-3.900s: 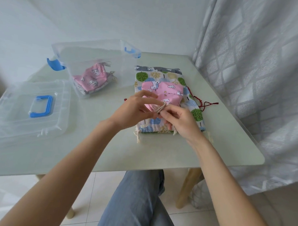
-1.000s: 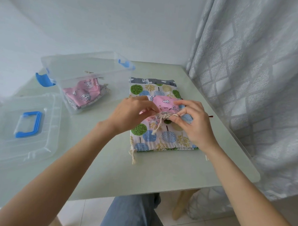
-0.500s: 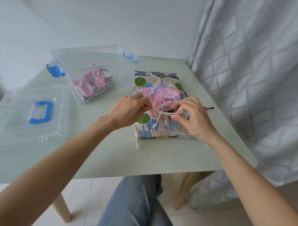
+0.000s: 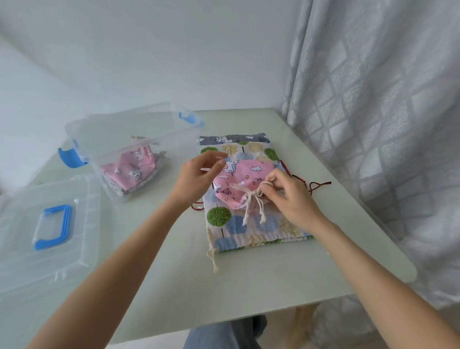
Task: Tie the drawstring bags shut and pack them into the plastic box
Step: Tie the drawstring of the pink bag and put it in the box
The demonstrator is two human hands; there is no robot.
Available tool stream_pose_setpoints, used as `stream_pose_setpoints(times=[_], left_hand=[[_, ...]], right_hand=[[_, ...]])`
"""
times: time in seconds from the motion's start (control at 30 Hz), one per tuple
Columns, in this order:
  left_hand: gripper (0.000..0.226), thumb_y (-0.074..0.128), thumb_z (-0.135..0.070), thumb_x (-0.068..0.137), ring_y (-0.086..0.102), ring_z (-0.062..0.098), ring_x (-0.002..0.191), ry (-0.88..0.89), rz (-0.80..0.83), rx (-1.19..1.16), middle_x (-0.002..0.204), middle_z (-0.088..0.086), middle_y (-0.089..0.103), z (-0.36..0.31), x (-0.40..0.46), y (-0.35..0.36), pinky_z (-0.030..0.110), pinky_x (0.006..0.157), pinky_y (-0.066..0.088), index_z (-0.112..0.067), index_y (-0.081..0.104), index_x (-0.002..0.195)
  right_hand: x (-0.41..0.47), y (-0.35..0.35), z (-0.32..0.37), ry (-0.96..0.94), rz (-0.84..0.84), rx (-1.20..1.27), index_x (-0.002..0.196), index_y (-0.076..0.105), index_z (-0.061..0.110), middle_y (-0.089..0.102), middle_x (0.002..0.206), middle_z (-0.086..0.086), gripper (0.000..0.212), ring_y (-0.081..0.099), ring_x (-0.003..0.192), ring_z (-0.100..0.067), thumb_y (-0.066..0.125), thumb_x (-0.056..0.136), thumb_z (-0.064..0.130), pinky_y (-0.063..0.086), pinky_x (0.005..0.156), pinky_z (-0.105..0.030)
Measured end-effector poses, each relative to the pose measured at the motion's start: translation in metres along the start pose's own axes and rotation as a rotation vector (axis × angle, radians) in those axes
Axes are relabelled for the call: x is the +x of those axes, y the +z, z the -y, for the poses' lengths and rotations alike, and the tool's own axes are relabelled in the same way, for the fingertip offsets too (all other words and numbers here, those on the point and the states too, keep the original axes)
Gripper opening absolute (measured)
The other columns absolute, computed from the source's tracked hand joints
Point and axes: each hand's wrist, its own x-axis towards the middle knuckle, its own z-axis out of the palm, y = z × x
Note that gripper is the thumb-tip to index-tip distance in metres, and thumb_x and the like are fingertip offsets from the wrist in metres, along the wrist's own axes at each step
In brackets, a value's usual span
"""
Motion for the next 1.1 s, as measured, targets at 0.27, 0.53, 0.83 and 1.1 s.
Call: stream_pose_setpoints(times=[0.27,0.53,0.83,1.1], left_hand=[[0.072,0.036,-0.072,0.082,0.039,0.017,0.131,-0.207,0.384,0.031,0.146,-0.004,0.038,0.028,0.065,0.024,0.039,0.109,0.03,-0.031,0.034,0.141],[0.081,0.054,-0.064,0.079,0.037,0.03,0.129,-0.1,0.313,0.798,0.14,0.008,0.042,0.053,0.077,0.054,0.043,0.106,0.033,-0.025,0.026,0.144],[0.024,0.066,-0.028,0.083,0.051,0.029,0.105,0.124,0.261,0.575,0.106,0.009,0.058,0.045,0.08,0.019,0.033,0.085,0.038,-0.01,0.066,0.099],[0.026,0.051,-0.041,0.082,0.06,0.022,0.073,0.129,0.022,0.352,0.074,0.003,0.062,-0.025,0.073,-0.12,0.039,0.071,0.049,-0.014,0.053,0.08]], right_hand=[[0.073,-0.002,-0.052,0.413,-0.276,-0.166,0.091,0.057,0.01,0.061,0.084,-0.001,0.015,0.056,0.077,-0.019,0.056,0.091,0.025,0.038,0.063,-0.028],[0.109,0.012,-0.067,0.286,0.296,-0.145,0.134,0.04,0.02,0.05,0.137,-0.001,0.057,0.047,0.125,-0.022,0.045,0.09,0.056,0.037,0.104,-0.042],[0.107,-0.009,-0.035,0.085,0.208,-0.257,0.1,0.063,0.021,0.058,0.076,0.015,0.025,0.058,0.076,-0.01,0.071,0.08,0.034,0.039,0.065,-0.022],[0.179,-0.017,0.077,-0.199,0.213,0.05,0.107,0.067,0.021,0.067,0.112,0.004,0.041,0.06,0.106,-0.013,0.072,0.072,0.041,0.042,0.096,-0.029]])
